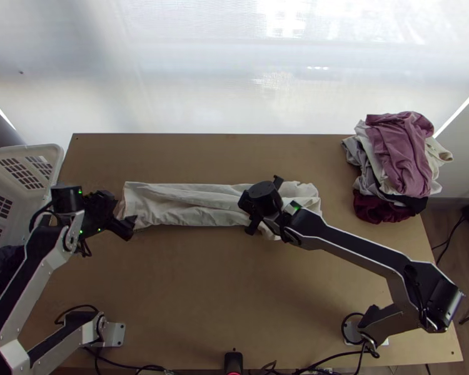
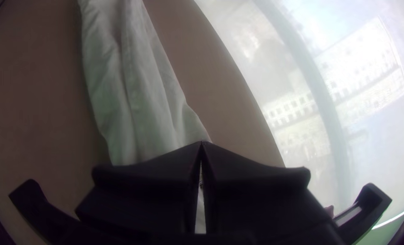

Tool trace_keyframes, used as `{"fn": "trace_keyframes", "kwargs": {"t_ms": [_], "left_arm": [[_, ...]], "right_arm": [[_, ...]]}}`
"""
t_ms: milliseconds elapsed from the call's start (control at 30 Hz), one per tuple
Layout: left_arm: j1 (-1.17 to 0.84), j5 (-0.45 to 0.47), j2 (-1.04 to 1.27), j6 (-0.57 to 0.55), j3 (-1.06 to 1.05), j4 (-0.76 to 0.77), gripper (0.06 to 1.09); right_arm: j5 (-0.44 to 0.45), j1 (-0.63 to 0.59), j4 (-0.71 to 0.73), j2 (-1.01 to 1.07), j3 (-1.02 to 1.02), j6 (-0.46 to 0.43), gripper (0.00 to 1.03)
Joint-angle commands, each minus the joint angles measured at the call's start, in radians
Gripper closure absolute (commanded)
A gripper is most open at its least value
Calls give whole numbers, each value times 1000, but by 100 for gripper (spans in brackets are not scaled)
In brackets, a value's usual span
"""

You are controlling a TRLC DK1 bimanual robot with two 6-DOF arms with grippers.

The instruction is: Fold the t-shirt

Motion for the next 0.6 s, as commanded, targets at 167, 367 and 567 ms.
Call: {"fn": "trace_keyframes", "kwargs": {"t_ms": [167,367,567], "left_arm": [[-202,-226,-295,336,-460,505,11],[-231,-230,-264,420,-546,685,11],[-329,-224,-251,498,-621,760,11]], "right_arm": [[4,-41,33,63,3,-13,100],[4,-70,33,66,3,-16,100],[4,-87,33,67,0,-17,100]]}}
